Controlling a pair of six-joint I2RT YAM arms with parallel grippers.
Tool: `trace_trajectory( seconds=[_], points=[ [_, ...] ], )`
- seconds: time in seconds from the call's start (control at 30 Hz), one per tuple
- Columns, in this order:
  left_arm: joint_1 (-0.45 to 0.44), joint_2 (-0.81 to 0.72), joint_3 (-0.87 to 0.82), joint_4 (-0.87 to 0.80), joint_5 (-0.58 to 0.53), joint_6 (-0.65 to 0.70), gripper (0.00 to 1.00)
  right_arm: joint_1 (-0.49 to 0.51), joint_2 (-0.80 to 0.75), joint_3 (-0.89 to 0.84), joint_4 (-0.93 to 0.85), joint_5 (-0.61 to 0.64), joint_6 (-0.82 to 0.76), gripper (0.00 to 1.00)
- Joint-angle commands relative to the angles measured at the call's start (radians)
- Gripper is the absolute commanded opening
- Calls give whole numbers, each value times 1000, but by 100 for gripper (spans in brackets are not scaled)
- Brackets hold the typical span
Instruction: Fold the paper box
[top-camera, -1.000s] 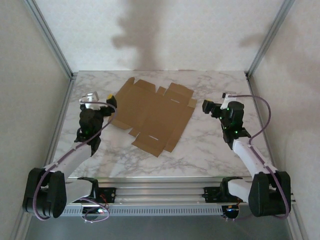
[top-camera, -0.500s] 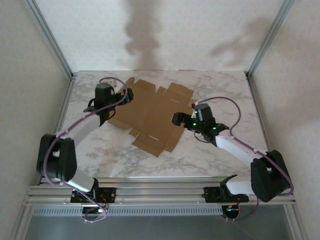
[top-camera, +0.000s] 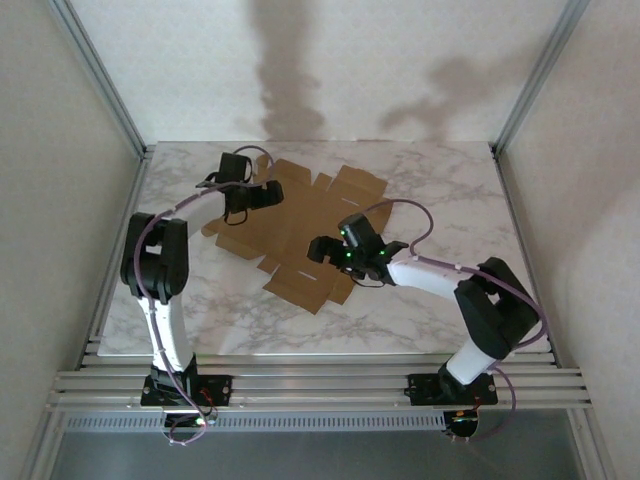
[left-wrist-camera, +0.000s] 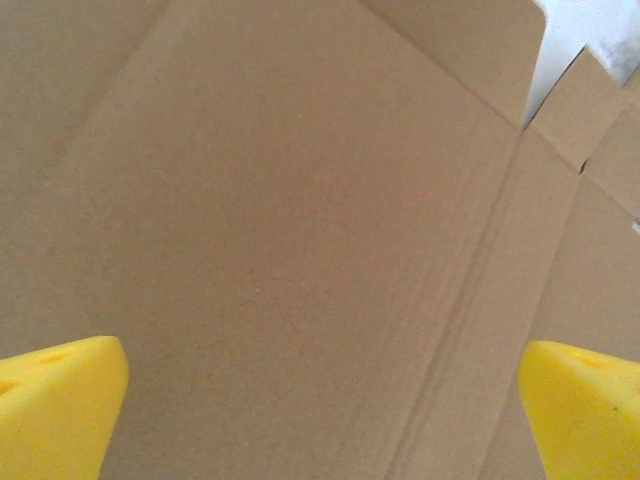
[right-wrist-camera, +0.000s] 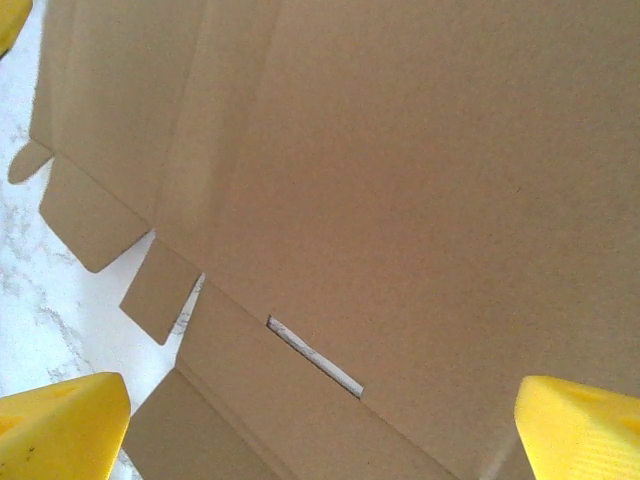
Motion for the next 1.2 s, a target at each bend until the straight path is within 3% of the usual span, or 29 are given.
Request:
trace_trajectory(
  seconds=[0.0,0.37,0.53,0.77,0.97,1.17],
  points=[
    [-4,43,60,-85,47,11,99,29,40,28,2,1,52,99],
    [8,74,19,-64,99,-14,99,23,87,16,-1,17,90,99],
    [8,35,-89,-11,156,-61,99,-42,103,-22,40,-24,111,99],
    [-11,-105,-330,131,213,-176,99,-135,121,9,-36,-27,34,99],
    [-119,-253,-523,215,196,-296,99,-242,152,107,-107,-22,-48,99],
    [-302,-382,-685,363,183,-489,99,-309,255,247,-113,-60,-105,99]
  ],
)
